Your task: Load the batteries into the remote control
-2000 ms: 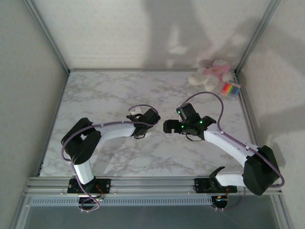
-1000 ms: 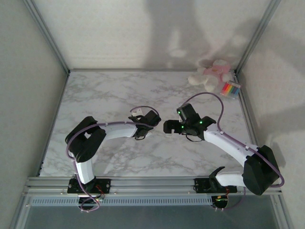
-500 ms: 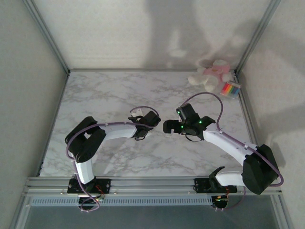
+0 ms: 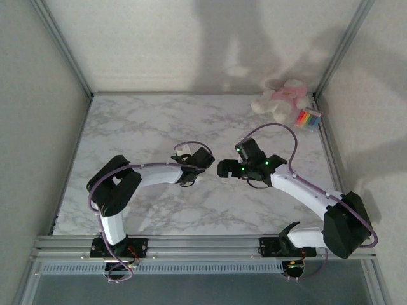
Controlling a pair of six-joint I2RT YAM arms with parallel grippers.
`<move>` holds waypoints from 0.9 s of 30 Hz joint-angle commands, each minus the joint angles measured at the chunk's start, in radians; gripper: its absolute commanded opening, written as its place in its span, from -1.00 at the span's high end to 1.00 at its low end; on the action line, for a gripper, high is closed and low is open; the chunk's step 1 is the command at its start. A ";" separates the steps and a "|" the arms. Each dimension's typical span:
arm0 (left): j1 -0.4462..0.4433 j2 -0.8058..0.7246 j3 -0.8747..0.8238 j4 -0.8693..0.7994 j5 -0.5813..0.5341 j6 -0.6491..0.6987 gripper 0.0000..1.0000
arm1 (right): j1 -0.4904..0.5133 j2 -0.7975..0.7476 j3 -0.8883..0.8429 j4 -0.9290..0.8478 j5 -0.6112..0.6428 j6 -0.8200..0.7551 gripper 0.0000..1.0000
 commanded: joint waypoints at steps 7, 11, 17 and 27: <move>0.009 -0.061 0.043 -0.131 0.053 0.004 0.26 | -0.005 0.018 -0.003 0.005 -0.007 0.022 -0.97; 0.033 -0.122 0.054 -0.151 0.060 0.031 0.08 | -0.004 0.034 0.021 0.000 -0.022 0.044 -0.97; 0.120 -0.243 0.021 -0.147 0.110 0.087 -0.22 | -0.001 0.073 0.066 -0.011 -0.039 0.135 -0.98; 0.360 -0.451 -0.127 -0.058 0.320 0.275 -0.99 | 0.144 0.267 0.255 -0.098 0.037 0.505 -0.98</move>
